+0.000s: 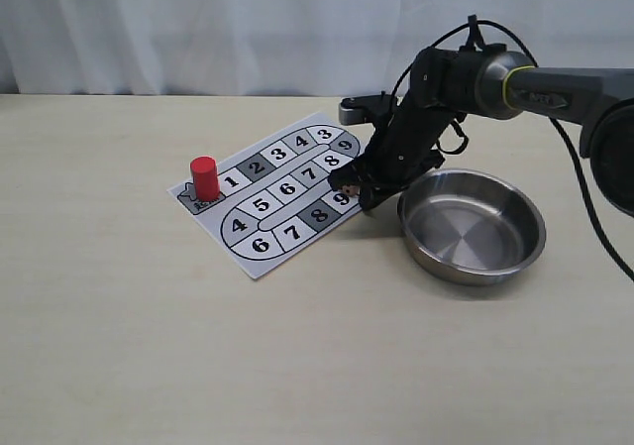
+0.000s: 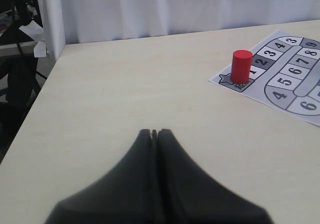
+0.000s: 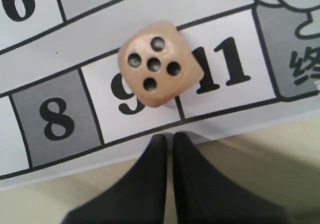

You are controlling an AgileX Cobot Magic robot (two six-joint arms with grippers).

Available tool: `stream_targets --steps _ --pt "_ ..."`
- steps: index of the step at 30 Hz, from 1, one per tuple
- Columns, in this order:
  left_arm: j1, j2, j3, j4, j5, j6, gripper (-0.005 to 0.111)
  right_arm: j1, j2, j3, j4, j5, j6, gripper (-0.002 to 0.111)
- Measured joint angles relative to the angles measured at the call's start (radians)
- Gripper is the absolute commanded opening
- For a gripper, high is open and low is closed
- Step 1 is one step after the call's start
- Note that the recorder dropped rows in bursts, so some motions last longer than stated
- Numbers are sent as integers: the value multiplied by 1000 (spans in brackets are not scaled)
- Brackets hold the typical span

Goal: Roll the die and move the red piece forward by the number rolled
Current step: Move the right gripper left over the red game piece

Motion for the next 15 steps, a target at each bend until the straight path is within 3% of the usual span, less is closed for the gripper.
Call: stream_targets --steps 9,12,15 --pt "0 0 0 0 0 0 0 44 -95 -2 2 -18 -54 7" --pt "0 0 0 0 0 0 0 80 -111 -4 4 -54 -61 20" --pt "0 0 0 0 0 0 0 120 -113 -4 12 -104 -68 43"
